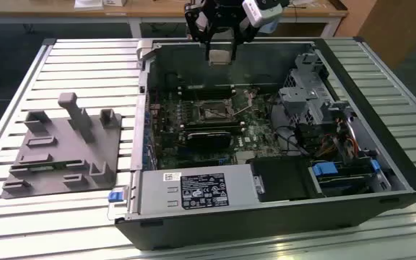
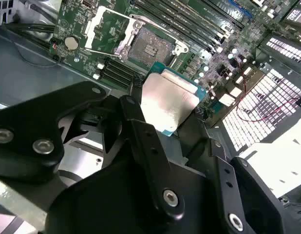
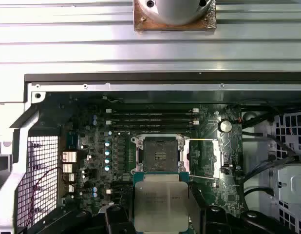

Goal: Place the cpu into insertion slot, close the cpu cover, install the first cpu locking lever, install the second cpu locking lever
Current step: 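Place the cpu into insertion slot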

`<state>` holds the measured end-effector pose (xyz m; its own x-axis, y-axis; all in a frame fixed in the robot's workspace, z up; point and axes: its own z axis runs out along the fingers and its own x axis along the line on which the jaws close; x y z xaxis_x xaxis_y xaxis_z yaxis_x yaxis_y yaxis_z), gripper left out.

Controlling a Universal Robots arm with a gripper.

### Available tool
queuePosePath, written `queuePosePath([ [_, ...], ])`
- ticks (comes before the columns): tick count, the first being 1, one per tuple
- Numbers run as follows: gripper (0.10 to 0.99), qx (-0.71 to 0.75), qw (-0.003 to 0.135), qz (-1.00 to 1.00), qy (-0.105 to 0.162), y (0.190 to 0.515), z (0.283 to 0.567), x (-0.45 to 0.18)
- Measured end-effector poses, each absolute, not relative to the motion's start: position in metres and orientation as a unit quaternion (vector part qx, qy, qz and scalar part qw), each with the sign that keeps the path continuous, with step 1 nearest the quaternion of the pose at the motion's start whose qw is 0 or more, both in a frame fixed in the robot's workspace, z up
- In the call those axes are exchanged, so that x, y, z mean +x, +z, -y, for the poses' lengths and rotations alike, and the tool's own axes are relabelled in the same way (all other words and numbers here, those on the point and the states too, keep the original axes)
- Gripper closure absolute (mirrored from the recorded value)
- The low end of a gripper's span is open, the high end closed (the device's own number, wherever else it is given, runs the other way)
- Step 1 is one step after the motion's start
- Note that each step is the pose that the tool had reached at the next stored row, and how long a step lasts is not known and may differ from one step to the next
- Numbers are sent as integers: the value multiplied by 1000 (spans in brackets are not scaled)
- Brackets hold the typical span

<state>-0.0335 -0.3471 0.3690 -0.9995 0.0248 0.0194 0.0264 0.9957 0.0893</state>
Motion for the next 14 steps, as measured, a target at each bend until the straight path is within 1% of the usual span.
queuePosePath([
  [14,545,-33,8,998,-45,369,347,-34],
])
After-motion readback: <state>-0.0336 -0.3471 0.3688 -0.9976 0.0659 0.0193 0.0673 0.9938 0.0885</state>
